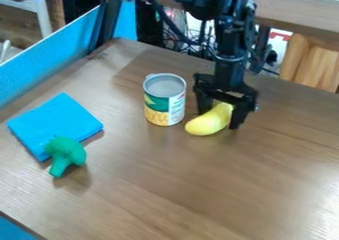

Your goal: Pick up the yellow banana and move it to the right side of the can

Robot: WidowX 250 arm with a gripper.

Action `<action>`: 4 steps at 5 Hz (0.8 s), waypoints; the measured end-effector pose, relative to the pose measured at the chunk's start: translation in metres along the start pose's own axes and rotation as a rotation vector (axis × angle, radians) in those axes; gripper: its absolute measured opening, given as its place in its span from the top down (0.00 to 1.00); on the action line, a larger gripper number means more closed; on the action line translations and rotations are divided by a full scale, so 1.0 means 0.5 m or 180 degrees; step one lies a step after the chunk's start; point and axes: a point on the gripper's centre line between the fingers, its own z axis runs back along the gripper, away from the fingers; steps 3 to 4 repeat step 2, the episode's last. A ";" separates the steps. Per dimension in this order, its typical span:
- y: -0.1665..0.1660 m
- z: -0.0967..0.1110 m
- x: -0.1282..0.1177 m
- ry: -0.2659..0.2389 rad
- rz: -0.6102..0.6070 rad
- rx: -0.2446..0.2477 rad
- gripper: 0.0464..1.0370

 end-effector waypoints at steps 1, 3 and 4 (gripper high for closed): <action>0.003 0.061 -0.019 -0.0201 -0.0083 -0.0008 0.03; 0.028 0.165 -0.062 -0.0416 -0.0204 -0.0027 0.04; 0.028 0.165 -0.062 -0.0416 -0.0204 -0.0027 0.04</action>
